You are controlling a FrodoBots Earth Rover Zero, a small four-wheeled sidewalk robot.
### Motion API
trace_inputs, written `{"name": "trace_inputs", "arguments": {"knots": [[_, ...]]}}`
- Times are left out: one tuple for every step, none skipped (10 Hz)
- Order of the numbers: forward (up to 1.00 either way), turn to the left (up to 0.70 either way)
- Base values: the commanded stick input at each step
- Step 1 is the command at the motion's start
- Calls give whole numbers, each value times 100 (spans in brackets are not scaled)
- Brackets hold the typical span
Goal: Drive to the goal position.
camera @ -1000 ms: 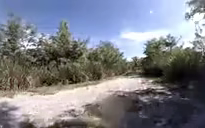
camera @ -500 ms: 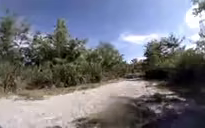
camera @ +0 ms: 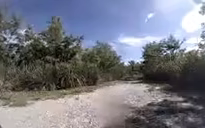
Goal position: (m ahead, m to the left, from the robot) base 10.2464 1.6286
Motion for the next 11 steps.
{"name": "trace_inputs", "arguments": {"knots": [[85,-29],[85,0],[85,0],[85,-1],[85,-2],[85,-20],[85,-30],[85,-6],[85,0],[85,0],[85,0]]}}
